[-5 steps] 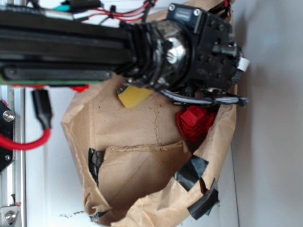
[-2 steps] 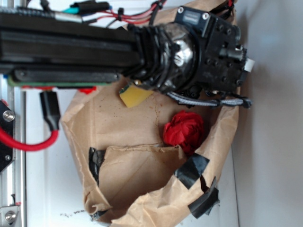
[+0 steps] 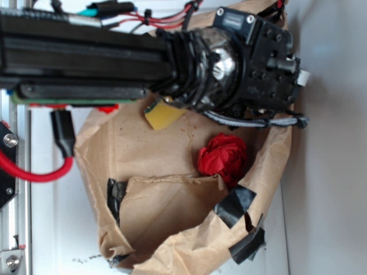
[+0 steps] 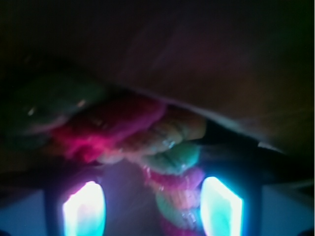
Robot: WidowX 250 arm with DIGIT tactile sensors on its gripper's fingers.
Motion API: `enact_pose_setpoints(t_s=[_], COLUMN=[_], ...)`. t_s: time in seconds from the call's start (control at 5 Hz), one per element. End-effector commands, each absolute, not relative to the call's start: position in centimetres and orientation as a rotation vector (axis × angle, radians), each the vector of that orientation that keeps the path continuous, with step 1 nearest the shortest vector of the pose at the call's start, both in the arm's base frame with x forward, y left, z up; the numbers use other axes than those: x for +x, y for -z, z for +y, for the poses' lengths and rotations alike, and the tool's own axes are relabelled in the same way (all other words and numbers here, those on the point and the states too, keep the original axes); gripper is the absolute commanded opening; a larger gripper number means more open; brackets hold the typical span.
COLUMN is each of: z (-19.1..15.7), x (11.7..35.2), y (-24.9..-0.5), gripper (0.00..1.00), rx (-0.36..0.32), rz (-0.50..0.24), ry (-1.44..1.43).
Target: Grab the multicolored rope.
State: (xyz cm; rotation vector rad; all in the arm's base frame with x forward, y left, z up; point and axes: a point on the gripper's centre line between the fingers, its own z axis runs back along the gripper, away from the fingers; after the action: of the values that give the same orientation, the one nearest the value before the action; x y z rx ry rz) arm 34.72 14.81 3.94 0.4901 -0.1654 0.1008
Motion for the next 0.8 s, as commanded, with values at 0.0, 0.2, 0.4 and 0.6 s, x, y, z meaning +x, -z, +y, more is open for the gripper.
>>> enact_pose_setpoints(t_s=[0.0, 0.2, 0.4, 0.6], z=[18.19, 18.19, 18.19, 18.18], x=[35.37, 35.21, 35.04, 34.89], y=[-3.42, -3.52, -3.66, -3.78], gripper=[0.00, 0.00, 0.00, 0.00], rx=[0.535, 0.530, 0.527, 0.524], rz=[-0.211, -0.214, -0.220, -0.221], ry=[-0.149, -0.156, -0.161, -0.166])
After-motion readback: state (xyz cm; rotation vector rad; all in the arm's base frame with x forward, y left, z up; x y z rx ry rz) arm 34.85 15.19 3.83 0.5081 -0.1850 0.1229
